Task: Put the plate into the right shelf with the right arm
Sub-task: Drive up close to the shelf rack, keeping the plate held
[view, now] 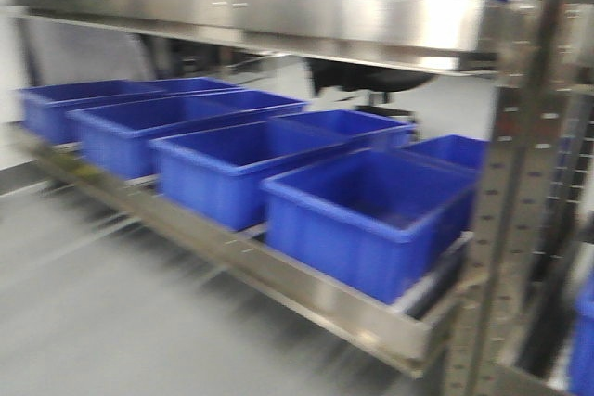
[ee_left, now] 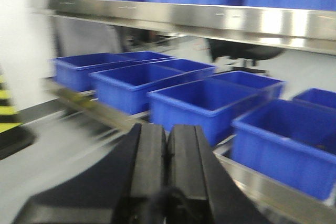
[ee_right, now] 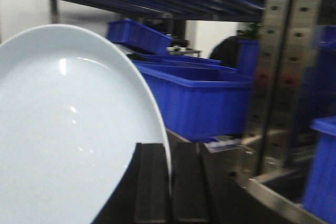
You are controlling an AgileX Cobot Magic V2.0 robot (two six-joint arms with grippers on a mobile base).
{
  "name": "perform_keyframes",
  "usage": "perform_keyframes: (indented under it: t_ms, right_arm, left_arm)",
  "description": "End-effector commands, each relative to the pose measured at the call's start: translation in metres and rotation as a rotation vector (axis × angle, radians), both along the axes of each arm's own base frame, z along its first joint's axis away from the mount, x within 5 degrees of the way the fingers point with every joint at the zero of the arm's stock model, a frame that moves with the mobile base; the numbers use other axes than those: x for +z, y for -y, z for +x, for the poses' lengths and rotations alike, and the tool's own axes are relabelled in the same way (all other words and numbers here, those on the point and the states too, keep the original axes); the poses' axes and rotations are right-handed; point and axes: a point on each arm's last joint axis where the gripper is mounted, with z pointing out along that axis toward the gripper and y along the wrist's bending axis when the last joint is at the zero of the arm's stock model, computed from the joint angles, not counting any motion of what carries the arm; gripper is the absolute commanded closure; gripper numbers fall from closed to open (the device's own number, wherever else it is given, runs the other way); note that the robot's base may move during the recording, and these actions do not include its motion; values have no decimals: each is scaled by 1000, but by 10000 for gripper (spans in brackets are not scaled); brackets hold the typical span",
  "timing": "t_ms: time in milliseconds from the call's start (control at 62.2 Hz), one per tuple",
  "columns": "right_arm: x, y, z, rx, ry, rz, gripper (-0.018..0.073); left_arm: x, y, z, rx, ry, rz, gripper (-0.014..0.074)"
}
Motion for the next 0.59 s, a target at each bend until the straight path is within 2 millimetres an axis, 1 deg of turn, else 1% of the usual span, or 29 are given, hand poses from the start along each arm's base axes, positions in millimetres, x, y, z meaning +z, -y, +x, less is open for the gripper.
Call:
perform_keyframes:
  t_ms: [0,578]
  right_arm:
    - [16,-1,-3,12,103,7,505]
    - [16,-1,-3,12,103,7,505]
  left_arm:
    - [6,-2,-1,18,91,-9,643]
    - [6,-2,-1,18,91,-9,643]
